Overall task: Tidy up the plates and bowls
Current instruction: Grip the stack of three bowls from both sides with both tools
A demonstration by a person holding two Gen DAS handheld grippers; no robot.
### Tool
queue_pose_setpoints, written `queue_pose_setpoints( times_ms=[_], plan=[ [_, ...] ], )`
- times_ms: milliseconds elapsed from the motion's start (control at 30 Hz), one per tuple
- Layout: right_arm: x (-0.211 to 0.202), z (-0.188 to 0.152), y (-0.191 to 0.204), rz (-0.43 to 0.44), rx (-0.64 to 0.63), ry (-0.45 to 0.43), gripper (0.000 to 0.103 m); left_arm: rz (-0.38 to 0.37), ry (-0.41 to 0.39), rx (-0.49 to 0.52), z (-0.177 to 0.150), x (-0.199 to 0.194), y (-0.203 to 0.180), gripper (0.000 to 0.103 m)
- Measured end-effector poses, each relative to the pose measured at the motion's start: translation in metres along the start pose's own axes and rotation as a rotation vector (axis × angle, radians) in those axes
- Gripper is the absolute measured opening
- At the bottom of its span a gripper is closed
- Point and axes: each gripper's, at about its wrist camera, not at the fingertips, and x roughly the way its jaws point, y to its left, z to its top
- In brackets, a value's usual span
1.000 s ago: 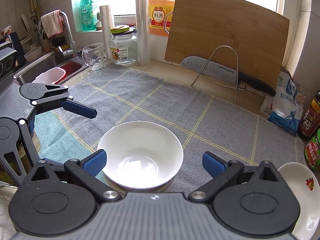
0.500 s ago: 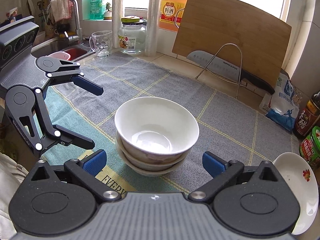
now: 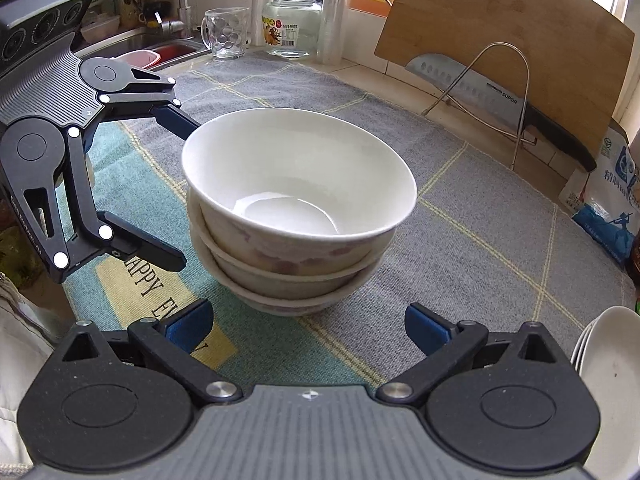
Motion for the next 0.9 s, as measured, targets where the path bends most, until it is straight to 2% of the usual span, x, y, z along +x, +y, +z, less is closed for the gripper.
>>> queue_pose_setpoints(
  times_ms=[367, 567, 900],
  plan=[
    [0.007, 0.006, -0.013, 0.064, -0.058, 0.010, 0.103, -0.056, 0.048, 0.020, 0.012, 0.021, 0.003, 0.101],
    [0.010, 0.008, -0.018, 0.105, -0.074, 0.022, 0.103, -0.097, 0.077, 0.062, 0.018, 0.028, 0.005, 0.101],
    [0.018, 0.014, -0.023, 0.164, -0.120, 0.043, 0.103, -0.147, 0.092, 0.104, 0.022, 0.031, 0.006, 0.101]
  ],
)
